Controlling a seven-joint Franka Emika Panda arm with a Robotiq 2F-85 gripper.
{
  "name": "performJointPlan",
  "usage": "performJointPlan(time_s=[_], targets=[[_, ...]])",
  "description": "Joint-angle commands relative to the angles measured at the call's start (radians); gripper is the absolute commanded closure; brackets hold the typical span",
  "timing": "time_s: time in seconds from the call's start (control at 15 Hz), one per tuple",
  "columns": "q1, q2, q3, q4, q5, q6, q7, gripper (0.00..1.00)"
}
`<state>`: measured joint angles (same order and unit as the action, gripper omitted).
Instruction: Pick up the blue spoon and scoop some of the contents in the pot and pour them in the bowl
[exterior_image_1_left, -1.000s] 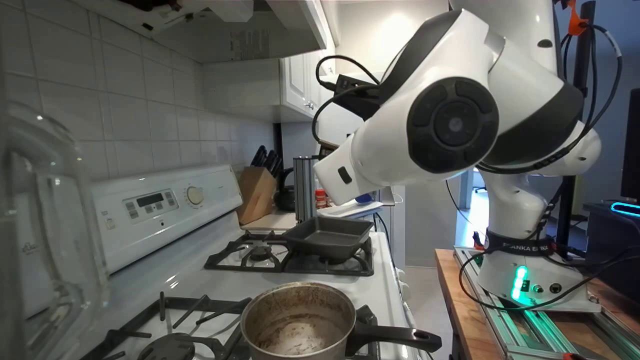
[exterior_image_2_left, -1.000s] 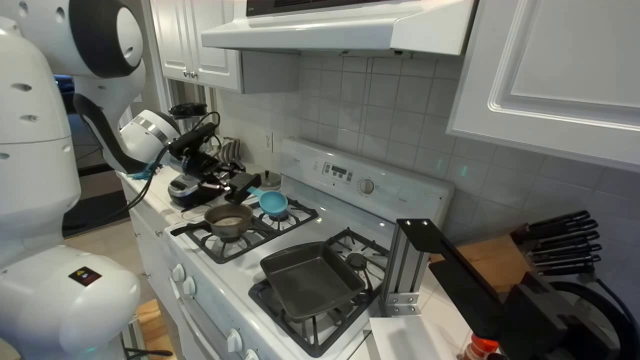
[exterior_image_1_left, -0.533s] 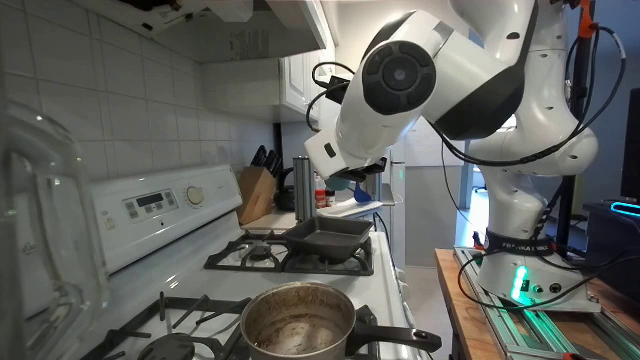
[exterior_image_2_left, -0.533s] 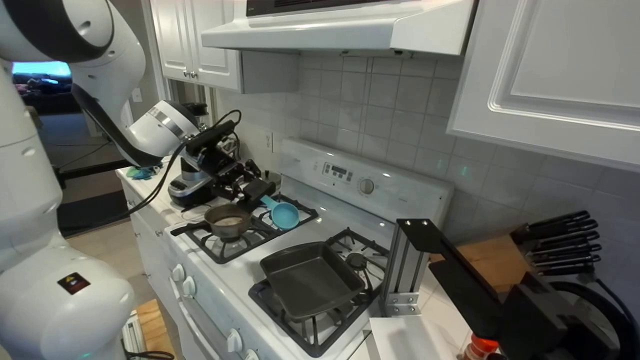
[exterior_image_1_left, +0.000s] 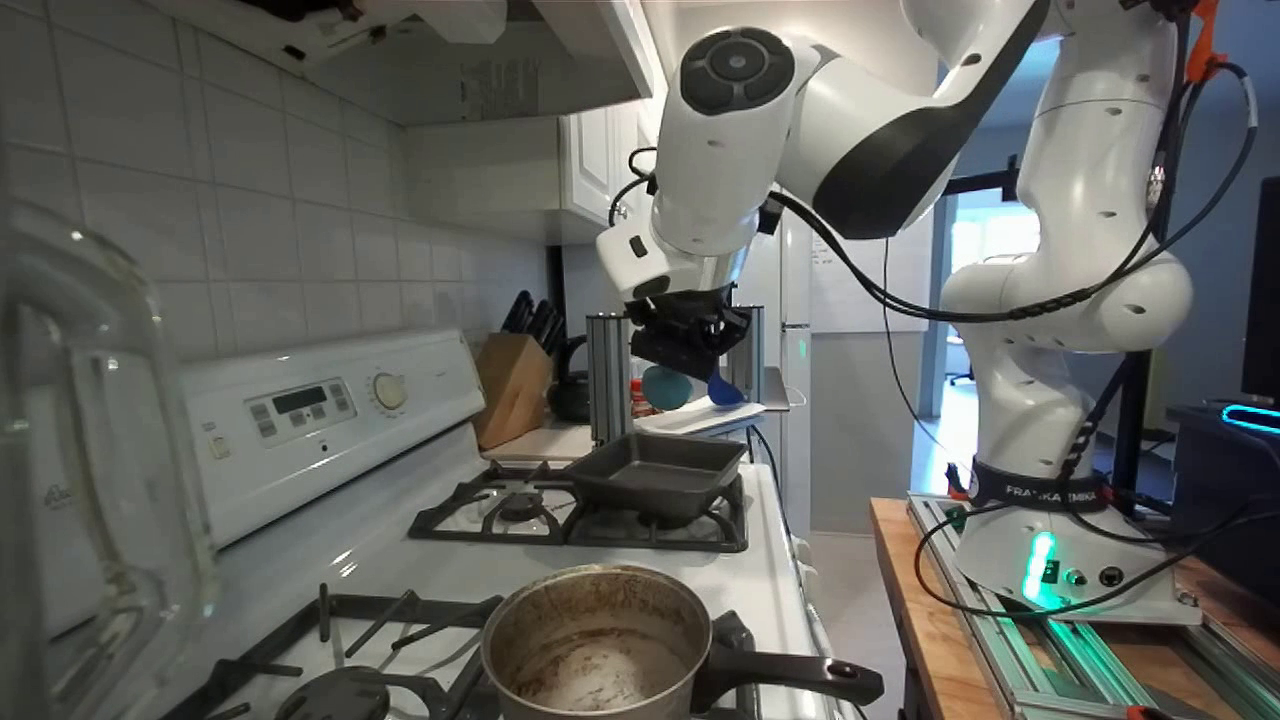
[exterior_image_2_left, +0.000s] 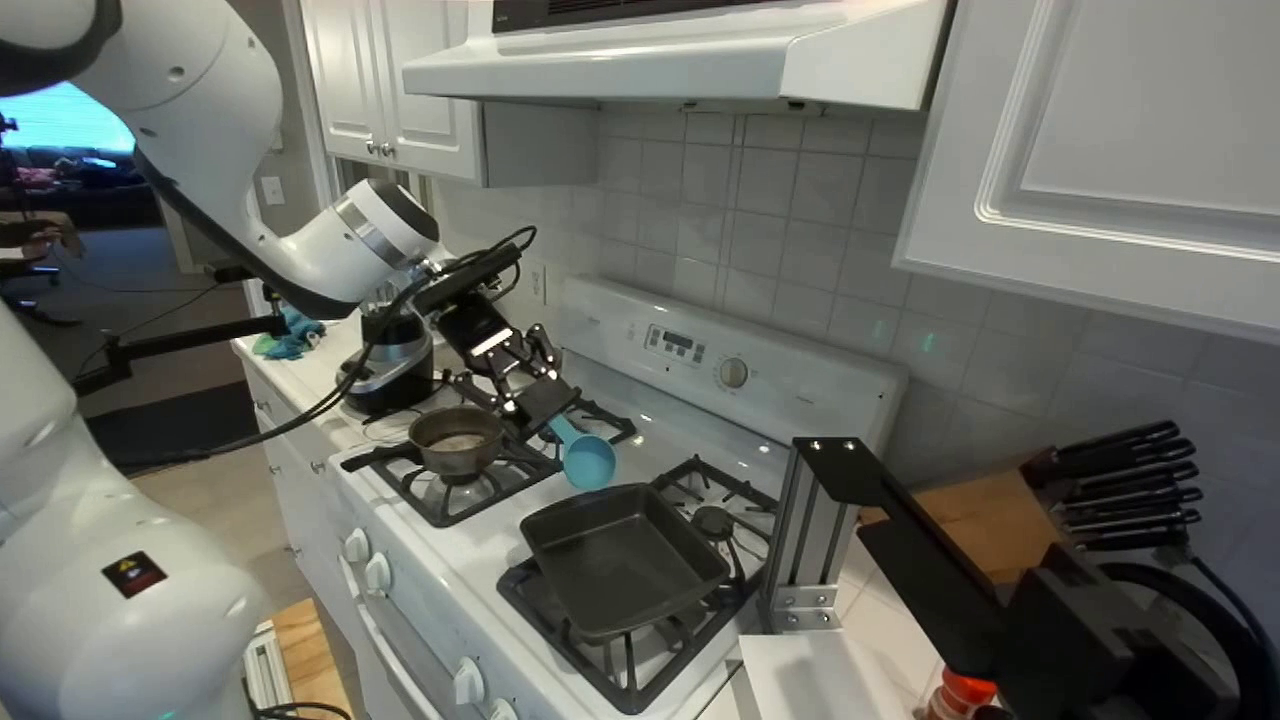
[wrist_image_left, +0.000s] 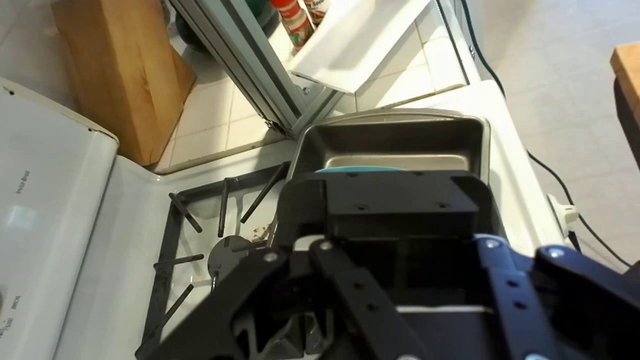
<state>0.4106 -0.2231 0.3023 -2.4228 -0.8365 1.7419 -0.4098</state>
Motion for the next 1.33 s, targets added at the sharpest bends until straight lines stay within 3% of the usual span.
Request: performJointPlan(time_s=[0.0, 0.67, 1.27], targets=[[-0.019, -0.115, -0.048, -0.078, 0.067, 0.097, -0.039, 0.78], [-0.102, -0.272, -0.196, -0.154, 0.208, 0.291, 0.02, 0.78], [-0.226, -0.339, -0.254, -0.257, 0.305, 0.529, 0.228, 0.78]])
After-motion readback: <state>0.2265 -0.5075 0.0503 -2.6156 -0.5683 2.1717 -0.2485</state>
